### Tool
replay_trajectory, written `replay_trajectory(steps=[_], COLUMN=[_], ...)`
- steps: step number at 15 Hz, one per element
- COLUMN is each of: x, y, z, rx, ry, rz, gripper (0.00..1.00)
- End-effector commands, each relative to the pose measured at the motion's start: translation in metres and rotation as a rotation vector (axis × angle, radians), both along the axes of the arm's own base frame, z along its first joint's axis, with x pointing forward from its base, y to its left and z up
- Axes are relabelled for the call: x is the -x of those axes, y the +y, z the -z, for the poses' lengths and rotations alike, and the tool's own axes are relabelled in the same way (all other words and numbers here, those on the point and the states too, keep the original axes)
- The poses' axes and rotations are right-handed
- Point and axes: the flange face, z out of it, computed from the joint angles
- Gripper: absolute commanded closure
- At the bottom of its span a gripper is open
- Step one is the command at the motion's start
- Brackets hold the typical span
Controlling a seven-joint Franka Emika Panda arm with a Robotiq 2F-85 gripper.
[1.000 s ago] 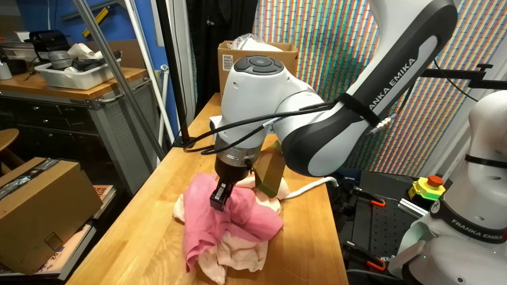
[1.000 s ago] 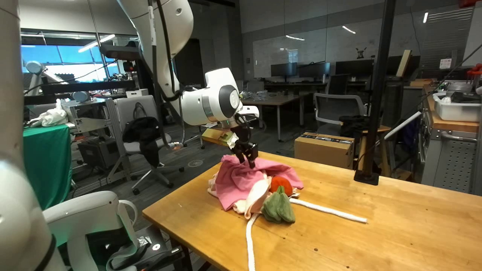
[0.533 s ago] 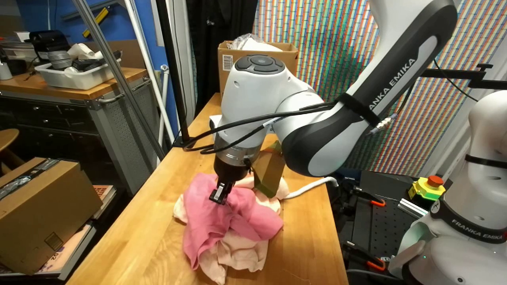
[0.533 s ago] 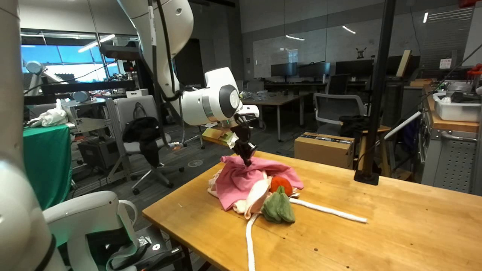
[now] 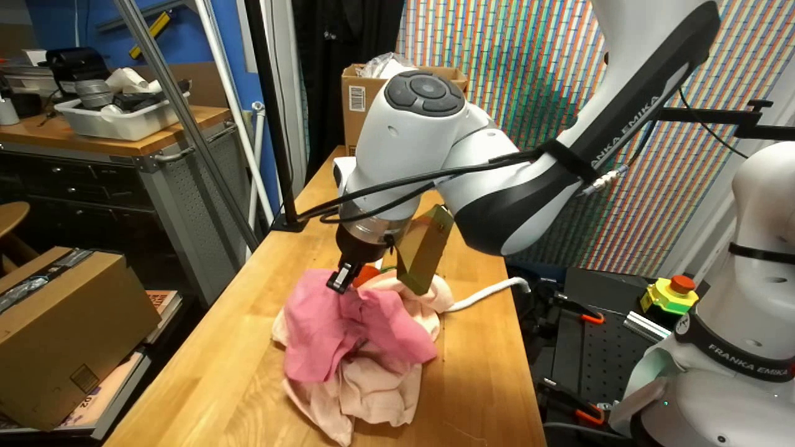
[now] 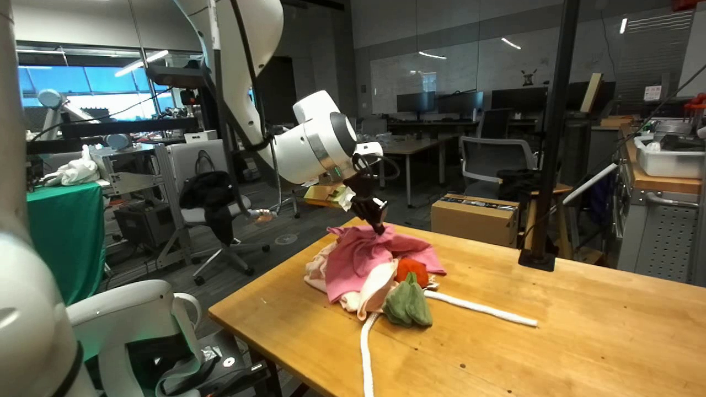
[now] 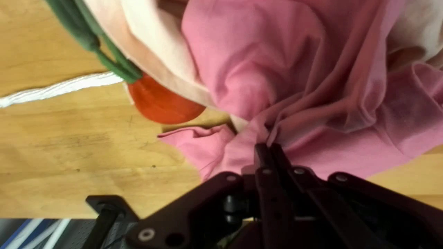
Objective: Move the pink t-shirt to the right, move the radish backwards, move the peach t-shirt to the left
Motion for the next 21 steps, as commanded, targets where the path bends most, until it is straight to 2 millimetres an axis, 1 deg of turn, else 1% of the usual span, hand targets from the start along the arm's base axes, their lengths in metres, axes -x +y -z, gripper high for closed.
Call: replay_trajectory(steps=[1, 4, 9, 10, 13, 16, 18, 21], x=[-0.004, -0.004, -0.004, -0.007, -0.014, -0.023, -0.029, -0.040], y=[-0.019, -0.036, -0.063, -0.070, -0.099, -0.138, -0.169, -0.217], z=[-0.039, -0.058, -0.081, -0.085, -0.093, -0.098, -0.103, -0.117], rx=[0.082, 0.176, 0.334, 0.362, 0.442, 0.516, 0.546, 0.580], ry=[-0.165, -0.286, -0.459, -0.487, -0.552, -0.592, -0.594, -0.616], rz=[0.077, 0.148, 0.309, 0.348, 0.479, 0.577, 0.608, 0.616], gripper=[0.99, 0.98, 0.98, 0.98, 0.98, 0.98, 0.99, 0.99])
